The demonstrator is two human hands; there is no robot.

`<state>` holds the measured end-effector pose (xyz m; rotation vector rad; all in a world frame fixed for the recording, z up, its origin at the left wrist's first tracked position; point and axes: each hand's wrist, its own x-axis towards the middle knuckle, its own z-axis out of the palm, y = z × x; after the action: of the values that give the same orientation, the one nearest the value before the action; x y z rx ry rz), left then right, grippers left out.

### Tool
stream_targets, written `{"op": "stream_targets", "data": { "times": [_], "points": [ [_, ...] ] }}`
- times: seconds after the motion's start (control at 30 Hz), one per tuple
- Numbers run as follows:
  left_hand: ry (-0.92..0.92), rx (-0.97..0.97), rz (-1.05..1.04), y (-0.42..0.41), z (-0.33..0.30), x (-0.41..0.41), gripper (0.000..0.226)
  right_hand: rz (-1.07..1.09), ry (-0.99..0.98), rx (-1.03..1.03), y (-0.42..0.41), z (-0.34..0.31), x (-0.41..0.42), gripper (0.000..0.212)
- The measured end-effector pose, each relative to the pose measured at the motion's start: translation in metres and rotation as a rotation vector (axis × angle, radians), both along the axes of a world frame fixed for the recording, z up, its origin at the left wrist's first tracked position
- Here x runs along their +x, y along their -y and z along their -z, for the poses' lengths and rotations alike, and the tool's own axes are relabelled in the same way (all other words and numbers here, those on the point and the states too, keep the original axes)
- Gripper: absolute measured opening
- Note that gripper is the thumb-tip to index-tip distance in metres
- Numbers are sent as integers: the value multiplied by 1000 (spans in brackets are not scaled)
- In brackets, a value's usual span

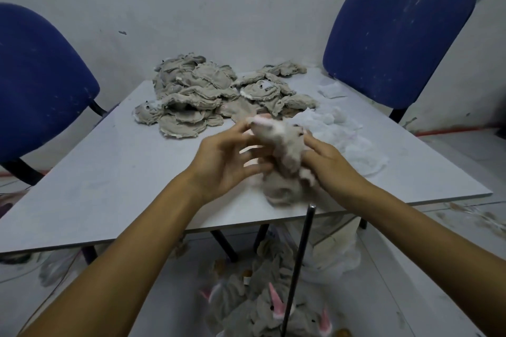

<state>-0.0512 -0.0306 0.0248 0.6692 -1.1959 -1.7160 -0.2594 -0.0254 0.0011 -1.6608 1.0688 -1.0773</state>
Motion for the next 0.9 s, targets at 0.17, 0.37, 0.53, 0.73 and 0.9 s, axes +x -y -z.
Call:
{"op": "stream_targets", "data": {
  "times": [0.17, 0.37, 0.53, 0.73, 0.9],
  "points": [
    [425, -190, -366, -1, 16, -10, 22, -2, -24, 226, 4, 0, -4, 31],
    [419, -122, -465, 2, 20, -11, 12, 213, -496, -793, -3, -5, -9, 31],
    [413, -198, -405, -1, 16, -15, 15, 86, -684, -661, -4, 0, -6, 34],
    [412, -196, -438, -1, 12, -17, 27, -5, -803, -687, -8, -2, -7, 44],
    [429, -185, -512, -1, 17, -21, 15, -200, -826, -515, -13, -4, 1, 38]
  ]
}}
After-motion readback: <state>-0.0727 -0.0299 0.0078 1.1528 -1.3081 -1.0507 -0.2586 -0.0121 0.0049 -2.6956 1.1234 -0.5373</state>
